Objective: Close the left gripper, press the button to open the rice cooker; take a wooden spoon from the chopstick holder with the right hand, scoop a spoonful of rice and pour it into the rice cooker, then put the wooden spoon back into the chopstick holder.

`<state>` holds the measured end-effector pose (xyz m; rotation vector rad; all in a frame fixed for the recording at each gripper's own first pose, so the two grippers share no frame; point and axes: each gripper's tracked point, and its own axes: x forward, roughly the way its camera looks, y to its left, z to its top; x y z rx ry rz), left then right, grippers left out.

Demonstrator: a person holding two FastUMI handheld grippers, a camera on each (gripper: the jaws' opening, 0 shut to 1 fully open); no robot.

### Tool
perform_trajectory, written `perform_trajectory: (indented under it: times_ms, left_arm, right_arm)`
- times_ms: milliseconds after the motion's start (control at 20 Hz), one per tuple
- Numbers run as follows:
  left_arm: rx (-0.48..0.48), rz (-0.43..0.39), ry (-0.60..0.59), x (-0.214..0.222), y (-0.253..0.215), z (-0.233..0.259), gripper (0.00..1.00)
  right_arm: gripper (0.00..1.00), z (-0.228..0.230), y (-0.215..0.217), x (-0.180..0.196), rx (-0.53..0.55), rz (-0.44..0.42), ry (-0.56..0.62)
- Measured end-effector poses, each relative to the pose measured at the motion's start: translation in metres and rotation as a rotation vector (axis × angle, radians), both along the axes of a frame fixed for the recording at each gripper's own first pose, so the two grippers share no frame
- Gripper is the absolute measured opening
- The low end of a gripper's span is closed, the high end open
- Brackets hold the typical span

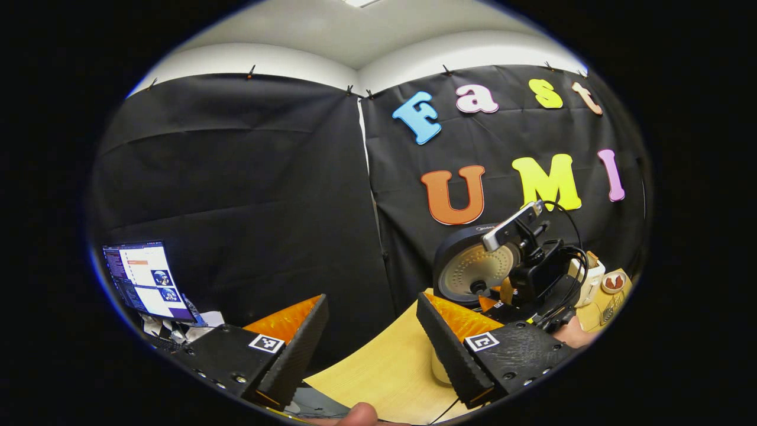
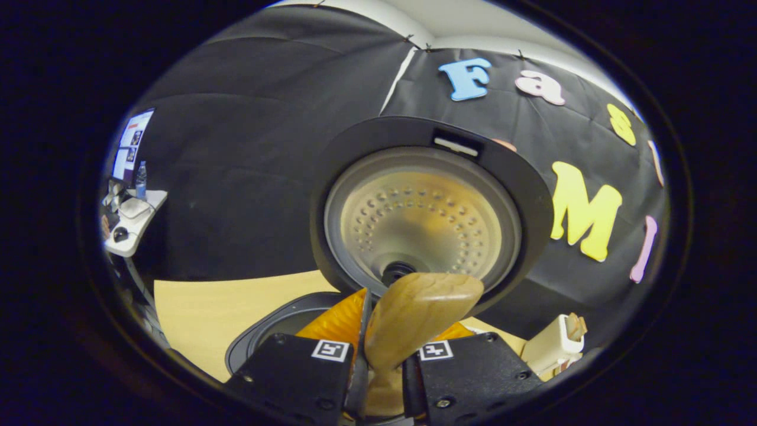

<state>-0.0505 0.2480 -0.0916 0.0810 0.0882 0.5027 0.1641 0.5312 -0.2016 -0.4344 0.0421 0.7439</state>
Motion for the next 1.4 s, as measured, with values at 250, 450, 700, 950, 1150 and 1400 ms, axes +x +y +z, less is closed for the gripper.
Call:
perform_trajectory:
  times_ms: [250,450,700,950,1150,1400]
  left_arm:
    - [-0.004,0.005,-0.004,-0.002,0.000,0.000,0.95]
    - [-0.003,0.001,-0.004,-0.003,-0.002,0.001,0.95]
    - [0.003,-0.030,-0.010,0.001,-0.015,0.004,0.95]
    - [0.010,-0.082,-0.013,0.012,-0.039,0.012,0.95]
    - [0.007,-0.137,-0.018,0.023,-0.065,0.016,0.95]
    - [0.022,-0.201,-0.019,0.039,-0.099,0.019,0.95]
  right_arm:
    - [0.24,0.007,0.002,-0.007,0.068,0.004,0.047]
    - [0.29,0.034,-0.005,-0.009,0.297,0.000,0.207]
    - [0.29,0.079,-0.044,0.002,0.603,-0.030,0.383]
    - [0.24,0.106,-0.123,0.028,0.827,-0.130,0.448]
    - [0.29,0.106,-0.208,0.057,0.854,-0.254,0.373]
    - [0.29,0.093,-0.326,0.088,0.873,-0.418,0.312]
